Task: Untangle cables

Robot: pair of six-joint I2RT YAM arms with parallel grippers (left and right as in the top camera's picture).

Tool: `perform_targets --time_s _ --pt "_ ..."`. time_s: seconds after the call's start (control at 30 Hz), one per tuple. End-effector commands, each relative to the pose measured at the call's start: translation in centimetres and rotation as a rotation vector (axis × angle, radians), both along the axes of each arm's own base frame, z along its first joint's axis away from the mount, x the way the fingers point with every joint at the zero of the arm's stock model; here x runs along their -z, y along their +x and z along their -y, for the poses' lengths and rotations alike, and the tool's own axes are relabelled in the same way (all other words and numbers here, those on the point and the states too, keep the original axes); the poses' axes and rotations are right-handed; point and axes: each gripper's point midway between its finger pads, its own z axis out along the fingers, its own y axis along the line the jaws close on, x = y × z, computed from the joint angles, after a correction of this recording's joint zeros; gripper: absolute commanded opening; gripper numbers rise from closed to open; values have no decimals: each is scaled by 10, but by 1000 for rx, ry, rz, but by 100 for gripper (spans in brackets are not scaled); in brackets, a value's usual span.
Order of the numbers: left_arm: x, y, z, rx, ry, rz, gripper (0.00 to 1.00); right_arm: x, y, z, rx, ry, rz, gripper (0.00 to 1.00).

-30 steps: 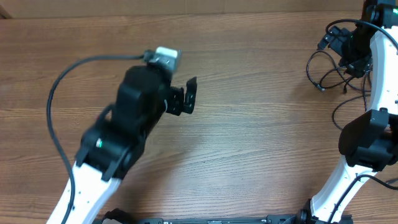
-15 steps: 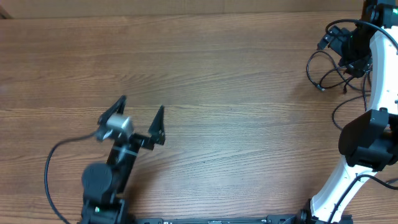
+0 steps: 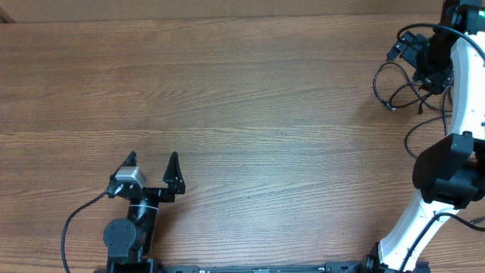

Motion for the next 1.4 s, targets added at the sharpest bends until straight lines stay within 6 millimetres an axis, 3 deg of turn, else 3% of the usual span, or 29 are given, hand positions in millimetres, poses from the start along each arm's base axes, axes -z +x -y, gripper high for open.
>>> perform_targets --time_s 0.0,0.2,1.37 --pt "18 -7 -14 -73 -17 -62 100 -18 3 0 3 -9 48 100" --pt "20 -8 -21 -108 45 -68 100 -18 2 0 3 -9 48 100" --pt "20 -8 -21 -108 44 -66 100 -15 3 0 4 -8 43 100"
